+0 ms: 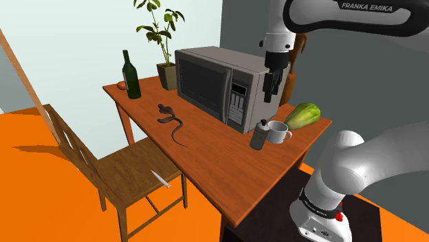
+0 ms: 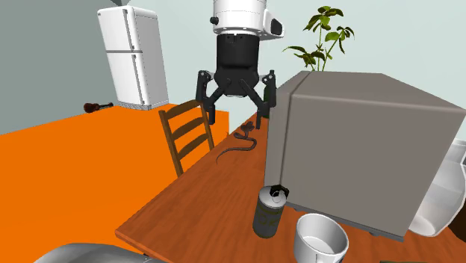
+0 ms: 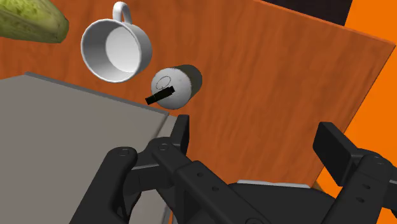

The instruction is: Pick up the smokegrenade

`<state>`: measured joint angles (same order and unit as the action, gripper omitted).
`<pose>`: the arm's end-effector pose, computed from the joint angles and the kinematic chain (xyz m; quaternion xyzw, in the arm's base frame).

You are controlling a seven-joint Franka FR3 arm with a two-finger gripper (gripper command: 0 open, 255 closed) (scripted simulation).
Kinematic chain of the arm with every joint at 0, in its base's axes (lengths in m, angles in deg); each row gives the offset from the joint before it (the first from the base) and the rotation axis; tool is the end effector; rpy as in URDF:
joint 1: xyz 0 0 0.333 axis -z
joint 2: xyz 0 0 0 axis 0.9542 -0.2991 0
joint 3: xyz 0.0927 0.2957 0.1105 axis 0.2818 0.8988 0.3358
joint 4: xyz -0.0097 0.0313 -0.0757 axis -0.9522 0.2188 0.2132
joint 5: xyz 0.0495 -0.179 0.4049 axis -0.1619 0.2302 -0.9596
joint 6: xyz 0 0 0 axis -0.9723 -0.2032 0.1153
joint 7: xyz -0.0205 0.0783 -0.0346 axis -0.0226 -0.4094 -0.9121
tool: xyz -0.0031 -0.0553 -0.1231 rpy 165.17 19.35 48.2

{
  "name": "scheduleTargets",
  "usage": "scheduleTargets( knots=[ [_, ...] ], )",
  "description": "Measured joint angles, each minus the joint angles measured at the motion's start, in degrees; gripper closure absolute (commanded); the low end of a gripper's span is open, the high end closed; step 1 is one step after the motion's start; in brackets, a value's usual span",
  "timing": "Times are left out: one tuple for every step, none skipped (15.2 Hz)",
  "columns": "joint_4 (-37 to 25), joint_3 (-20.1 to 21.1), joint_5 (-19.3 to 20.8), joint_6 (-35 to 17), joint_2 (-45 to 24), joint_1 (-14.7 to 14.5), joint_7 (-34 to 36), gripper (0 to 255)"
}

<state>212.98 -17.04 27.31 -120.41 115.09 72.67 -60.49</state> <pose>0.3347 -0.0348 0.5826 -0.9978 -0.0445 0.0474 0.0092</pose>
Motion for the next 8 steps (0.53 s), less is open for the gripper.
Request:
scheduleTargets(
  knots=[
    [0.0,0.0,0.0,0.0,0.0,0.0,0.0,0],
    [0.9,-0.3,0.1,-1.0,0.2,0.3,0.2,0],
    [2.7,-1.1,0.4,-2.8,0.9,0.9,0.1,0],
    [4.6,-1.7,0.5,-4.7,1.6,1.5,0.4,0],
    [6.7,-2.3,0.7,-7.1,2.1,2.1,0.8,0],
    [8.6,-3.0,0.8,-9.4,2.6,2.7,1.1,0],
    [10.3,-3.8,1.0,-11.7,2.8,3.4,1.4,0],
    [12.4,-4.6,1.2,-14.1,3.4,4.1,1.7,0]
  ],
)
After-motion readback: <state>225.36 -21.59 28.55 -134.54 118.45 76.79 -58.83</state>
